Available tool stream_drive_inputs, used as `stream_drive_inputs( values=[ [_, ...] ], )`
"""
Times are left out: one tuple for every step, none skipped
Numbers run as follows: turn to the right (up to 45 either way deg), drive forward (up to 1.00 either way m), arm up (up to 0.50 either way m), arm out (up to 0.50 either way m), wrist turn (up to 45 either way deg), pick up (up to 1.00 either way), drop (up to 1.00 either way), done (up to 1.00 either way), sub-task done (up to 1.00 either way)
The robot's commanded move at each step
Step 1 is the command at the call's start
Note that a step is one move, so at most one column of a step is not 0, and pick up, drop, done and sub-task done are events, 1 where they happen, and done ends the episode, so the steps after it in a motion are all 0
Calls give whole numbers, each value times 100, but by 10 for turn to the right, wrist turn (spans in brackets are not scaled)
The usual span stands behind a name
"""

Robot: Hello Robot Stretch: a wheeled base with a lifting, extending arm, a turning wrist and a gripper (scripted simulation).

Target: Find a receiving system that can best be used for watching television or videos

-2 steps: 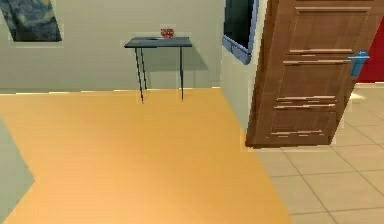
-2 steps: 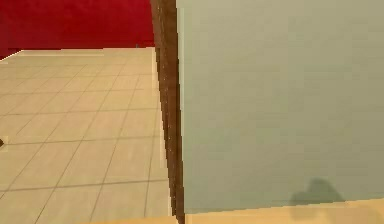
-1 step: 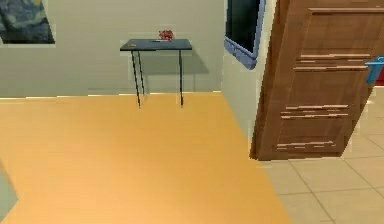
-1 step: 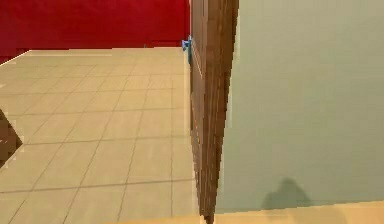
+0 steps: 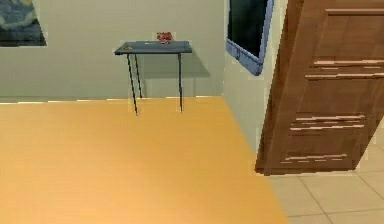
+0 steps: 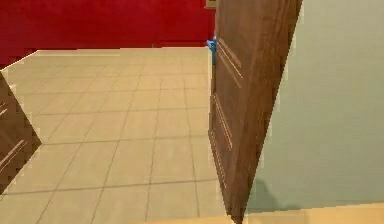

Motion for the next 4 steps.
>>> stream_drive_inputs(
  values=[
    [180, 0, 0, 0, 0, 0, 0, 0, 0],
    [0, 90, 0, 0, 0, 0, 0, 0, 0],
    [450, 0, 0, 0, 0, 0, 0, 0, 0],
    [30, 0, 0, 0, 0, 0, 0, 0, 0]
  ],
)
